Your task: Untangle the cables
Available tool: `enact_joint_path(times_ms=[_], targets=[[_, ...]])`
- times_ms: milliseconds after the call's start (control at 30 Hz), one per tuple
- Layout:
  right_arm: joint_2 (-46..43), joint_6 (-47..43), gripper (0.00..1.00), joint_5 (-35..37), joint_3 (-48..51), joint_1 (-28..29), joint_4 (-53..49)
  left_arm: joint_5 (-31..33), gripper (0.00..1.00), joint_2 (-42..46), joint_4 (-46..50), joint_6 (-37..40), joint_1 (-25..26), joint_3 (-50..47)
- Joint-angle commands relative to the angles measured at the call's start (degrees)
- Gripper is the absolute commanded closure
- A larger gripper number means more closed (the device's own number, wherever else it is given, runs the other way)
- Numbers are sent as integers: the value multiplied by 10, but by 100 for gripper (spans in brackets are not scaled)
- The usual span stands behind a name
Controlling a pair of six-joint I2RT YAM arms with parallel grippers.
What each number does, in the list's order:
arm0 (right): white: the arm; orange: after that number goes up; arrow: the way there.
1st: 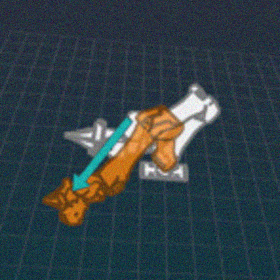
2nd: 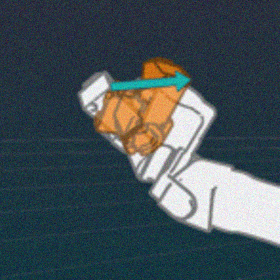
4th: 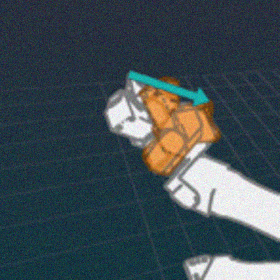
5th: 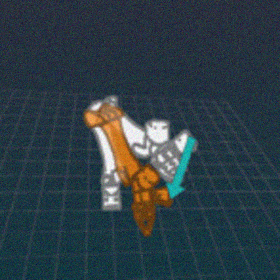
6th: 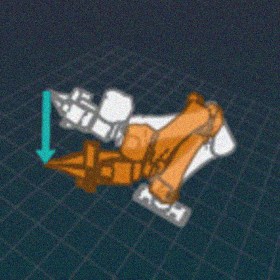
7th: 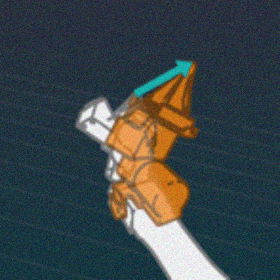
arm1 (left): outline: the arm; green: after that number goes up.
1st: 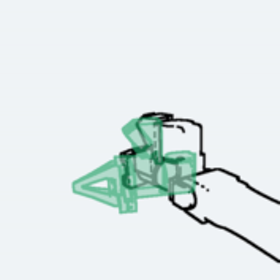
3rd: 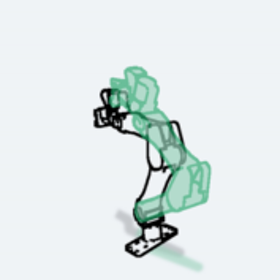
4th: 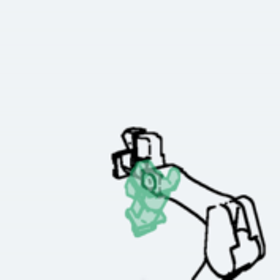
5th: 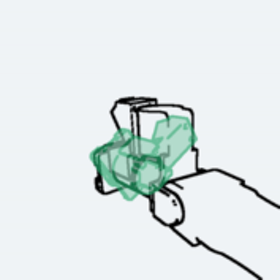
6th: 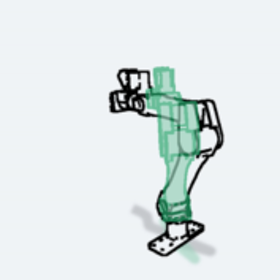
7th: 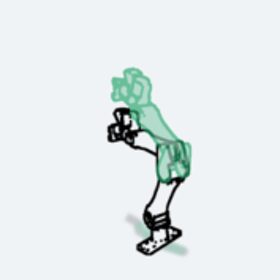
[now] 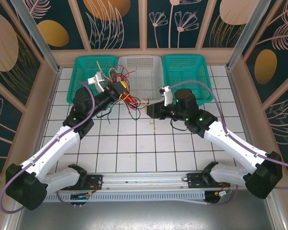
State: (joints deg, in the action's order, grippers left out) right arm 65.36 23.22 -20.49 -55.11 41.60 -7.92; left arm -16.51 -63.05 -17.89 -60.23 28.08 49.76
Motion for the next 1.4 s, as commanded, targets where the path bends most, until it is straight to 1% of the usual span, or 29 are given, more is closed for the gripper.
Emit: enact_joint_path(times_ms=[0,167,300,333,367,467,533,600,667,733,800,833,867,933,1000,1100,1200,1233,1267,1300,1367], targets=[[-15,2,54,5,14,8,3,-10,100,8,-22,1,-2,28],[-30,12,72,8,31,13,7,2,100,13,-15,-1,-3,30],[-44,13,92,19,36,17,5,1,100,10,-15,-1,-3,33],[-48,10,98,22,35,17,3,0,100,8,-15,0,-3,35],[-53,3,100,29,29,17,-4,-1,100,7,-13,1,-3,36],[-67,-25,100,68,-3,15,-44,-4,100,4,2,18,-3,43],[-67,-47,100,91,-36,7,-76,-22,100,-1,14,38,-3,51],[-53,-73,100,106,-78,-7,-114,-55,100,-10,25,57,-3,56],[-29,-105,100,120,-119,-28,-151,-104,100,-18,24,65,-3,56],[-9,-136,100,131,-151,-53,-174,-153,100,-27,33,75,-3,82],[6,-160,100,120,-169,-89,-182,-189,100,-26,37,82,-3,89],[11,-169,100,106,-175,-99,-181,-211,100,-23,25,79,-3,87],[16,-175,100,92,-177,-125,-176,-229,100,-20,7,71,-3,86],[27,-183,100,67,-172,-140,-161,-258,100,-11,-52,34,-3,78],[42,-182,100,48,-149,-141,-139,-267,100,-8,-115,-7,-3,71],[53,-151,100,19,-84,-139,-86,-257,100,-12,-200,-61,-3,72],[44,-100,100,-6,-4,-125,-13,-209,100,-14,-314,-127,-3,64],[42,-85,100,-7,20,-114,8,-192,100,-18,-335,-143,-3,68],[41,-76,100,-2,37,-106,21,-180,100,-22,-341,-148,-3,77],[41,-62,100,0,56,-87,34,-158,100,-23,-340,-147,-3,87],[39,-43,100,5,84,-55,53,-91,100,-8,-348,-133,-3,81]])
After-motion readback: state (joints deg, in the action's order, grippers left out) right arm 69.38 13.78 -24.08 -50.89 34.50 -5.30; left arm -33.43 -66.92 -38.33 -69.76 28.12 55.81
